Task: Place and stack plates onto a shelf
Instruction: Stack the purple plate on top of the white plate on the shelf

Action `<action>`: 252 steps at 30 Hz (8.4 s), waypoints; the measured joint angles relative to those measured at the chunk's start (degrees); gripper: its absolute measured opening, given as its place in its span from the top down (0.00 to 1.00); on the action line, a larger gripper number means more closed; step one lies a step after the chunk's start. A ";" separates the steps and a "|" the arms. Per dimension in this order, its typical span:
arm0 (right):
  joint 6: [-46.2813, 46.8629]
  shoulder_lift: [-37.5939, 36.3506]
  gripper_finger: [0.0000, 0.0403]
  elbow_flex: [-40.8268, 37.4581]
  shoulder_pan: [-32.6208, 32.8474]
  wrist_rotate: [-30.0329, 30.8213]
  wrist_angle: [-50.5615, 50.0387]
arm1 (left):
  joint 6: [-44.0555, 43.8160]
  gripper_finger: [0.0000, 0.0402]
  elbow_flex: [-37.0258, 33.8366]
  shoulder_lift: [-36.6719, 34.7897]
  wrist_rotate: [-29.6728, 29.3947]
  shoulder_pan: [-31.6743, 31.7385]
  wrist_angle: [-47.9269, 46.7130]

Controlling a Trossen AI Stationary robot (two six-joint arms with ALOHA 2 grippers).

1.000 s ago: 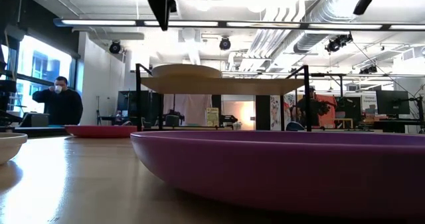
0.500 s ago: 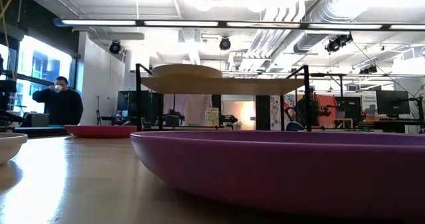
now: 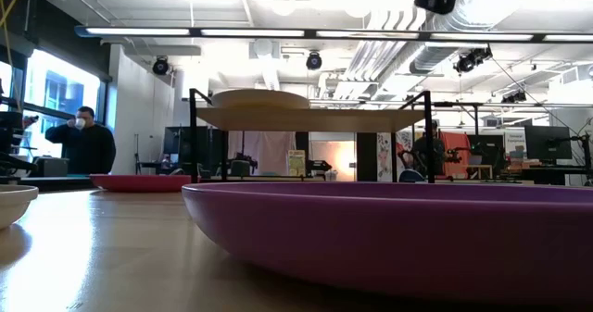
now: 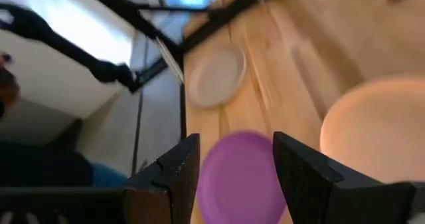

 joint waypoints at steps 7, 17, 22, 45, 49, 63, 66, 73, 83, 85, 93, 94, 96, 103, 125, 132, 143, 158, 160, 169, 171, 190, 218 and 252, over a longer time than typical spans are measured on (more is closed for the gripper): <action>2.65 8.24 0.57 0.83 3.47 0.00 -2.35 | 0.00 0.70 0.00 -0.30 4.58 1.92 0.02; 9.79 16.61 0.57 0.84 5.16 0.45 -9.21 | 0.02 0.70 -0.07 0.20 6.73 3.67 0.02; 9.88 20.36 0.57 0.83 7.11 0.04 -9.42 | 0.09 0.70 -0.07 0.18 6.13 3.05 0.02; 11.53 34.51 0.57 0.85 12.86 0.77 -4.09 | 0.11 0.70 -0.07 0.18 6.07 1.25 0.02; 11.98 35.58 0.57 0.85 13.10 2.42 -2.37 | 0.05 0.70 -0.07 0.18 6.07 1.25 0.02; 12.42 39.97 0.57 0.83 13.10 3.62 -0.58 | 0.96 0.70 -0.07 0.18 6.07 1.25 0.04; 12.42 40.35 0.58 0.83 13.10 3.68 -0.16 | 0.96 0.70 -0.07 0.18 6.07 1.25 0.02; 13.52 41.30 0.68 0.83 13.10 3.63 0.54 | 1.01 0.70 -0.07 0.18 6.08 1.25 0.02; 17.42 41.26 0.94 0.83 13.10 1.72 0.68 | 1.01 0.70 -0.07 0.18 6.07 1.25 0.02; 18.72 41.26 0.98 0.83 13.10 1.43 0.77 | 1.01 0.70 -0.07 0.19 6.08 1.25 0.02; 19.87 41.24 0.99 0.83 13.08 -1.20 0.71 | 1.01 0.70 -0.07 0.18 6.07 1.25 0.02; 19.87 41.24 0.99 0.83 13.07 -1.53 0.72 | 1.07 0.70 -0.07 0.18 6.07 1.25 0.04; 19.82 41.15 1.00 0.83 12.86 -2.04 0.77 | 1.53 0.70 -0.07 0.18 5.98 1.25 0.02; 18.54 37.82 1.00 0.83 10.61 -2.78 0.51 | 3.08 0.70 -0.07 0.18 5.73 1.31 0.02; 18.57 16.05 1.00 0.83 -2.53 -0.48 0.93 | 5.75 0.70 -0.07 0.20 -2.77 1.31 0.02; 12.96 10.69 1.00 0.81 -11.14 0.67 1.40 | 5.51 0.70 -0.07 0.18 -7.48 1.31 0.02; 4.41 9.24 1.00 0.83 -26.30 -1.42 10.79 | 3.28 0.70 -0.07 0.18 -11.39 2.32 0.02; 4.31 9.24 1.00 0.83 -43.37 -2.91 28.06 | 2.54 0.70 -0.07 0.18 -12.36 10.69 0.02; 4.41 9.24 1.00 0.85 -44.79 -2.93 29.99 | 2.54 0.70 -0.07 0.19 -12.36 11.68 0.02; -2.94 14.05 1.00 13.70 -46.98 -2.99 21.61 | 2.54 0.70 -0.07 0.19 -12.29 14.65 0.02; -5.86 16.75 1.00 19.08 -46.98 -2.99 16.27 | 2.54 0.70 -0.07 0.21 -12.27 15.09 0.02; -19.17 46.49 1.00 63.66 -46.94 -7.36 -23.60 | 0.37 0.70 -0.07 0.21 -12.07 15.63 0.02; -18.29 58.07 1.00 67.95 -41.09 -9.38 -28.60 | -1.57 0.70 -0.04 0.47 -12.23 15.63 0.02; -21.53 59.58 1.00 67.88 -39.66 -5.38 -29.71 | -1.49 0.70 -0.04 0.66 -12.05 15.63 0.02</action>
